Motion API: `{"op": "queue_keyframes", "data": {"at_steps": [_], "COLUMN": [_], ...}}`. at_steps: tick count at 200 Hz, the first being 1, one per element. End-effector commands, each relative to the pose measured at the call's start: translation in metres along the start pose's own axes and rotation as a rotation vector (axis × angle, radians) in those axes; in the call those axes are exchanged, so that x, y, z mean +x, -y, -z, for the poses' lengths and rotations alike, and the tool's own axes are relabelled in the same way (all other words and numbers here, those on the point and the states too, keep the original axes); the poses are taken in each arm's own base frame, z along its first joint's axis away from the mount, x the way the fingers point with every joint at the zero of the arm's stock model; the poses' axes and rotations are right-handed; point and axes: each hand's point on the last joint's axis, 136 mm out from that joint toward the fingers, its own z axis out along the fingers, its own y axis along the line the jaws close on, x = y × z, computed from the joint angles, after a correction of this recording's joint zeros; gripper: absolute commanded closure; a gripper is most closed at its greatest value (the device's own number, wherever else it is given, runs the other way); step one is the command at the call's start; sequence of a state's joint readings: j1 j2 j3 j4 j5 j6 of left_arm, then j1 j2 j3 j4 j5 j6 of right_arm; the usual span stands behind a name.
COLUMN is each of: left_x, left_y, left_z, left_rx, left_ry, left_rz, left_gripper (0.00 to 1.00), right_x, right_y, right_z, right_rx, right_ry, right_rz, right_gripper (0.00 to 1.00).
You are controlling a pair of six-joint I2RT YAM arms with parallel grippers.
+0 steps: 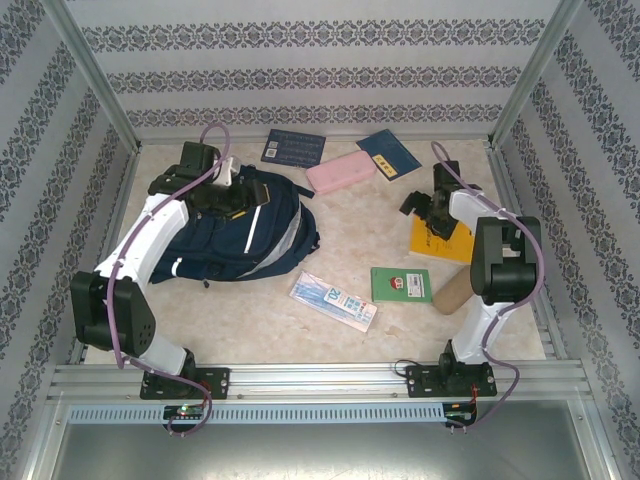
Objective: Pack books, pencil case, and school supplies into a backpack
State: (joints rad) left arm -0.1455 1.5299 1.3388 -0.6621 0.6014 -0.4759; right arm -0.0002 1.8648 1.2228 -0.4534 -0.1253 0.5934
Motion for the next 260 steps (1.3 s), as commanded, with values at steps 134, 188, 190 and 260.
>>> {"op": "queue_keyframes", "data": {"at_steps": [134, 188, 190, 260], "left_x": [0.008, 0.009, 0.009, 0.016], "left_y": [0.078, 0.116, 0.117, 0.136], "left_z": [-0.127, -0.202, -0.205, -0.295], "left_rx": [0.066, 0.112, 0.114, 0.177], "left_ry": [-0.153, -0.213, -0.216, -0.24], "left_rz": [-0.146, -0.203, -0.204, -0.171], "left_gripper": [0.33, 0.34, 0.34, 0.35], "right_x": [0.095, 0.101, 0.101, 0.091], "right_y": [-0.08, -0.014, -0.012, 0.014], "right_z": [0.059, 0.059, 0.059, 0.038], "right_rx": [-0.168, -0.115, -0.113, -0.089], "right_ry": [-0.087, -0.051, -0.05, -0.048], "right_rz": [0.206, 0.025, 0.019, -0.048], "right_gripper": [0.02, 0.02, 0.02, 0.02]}}
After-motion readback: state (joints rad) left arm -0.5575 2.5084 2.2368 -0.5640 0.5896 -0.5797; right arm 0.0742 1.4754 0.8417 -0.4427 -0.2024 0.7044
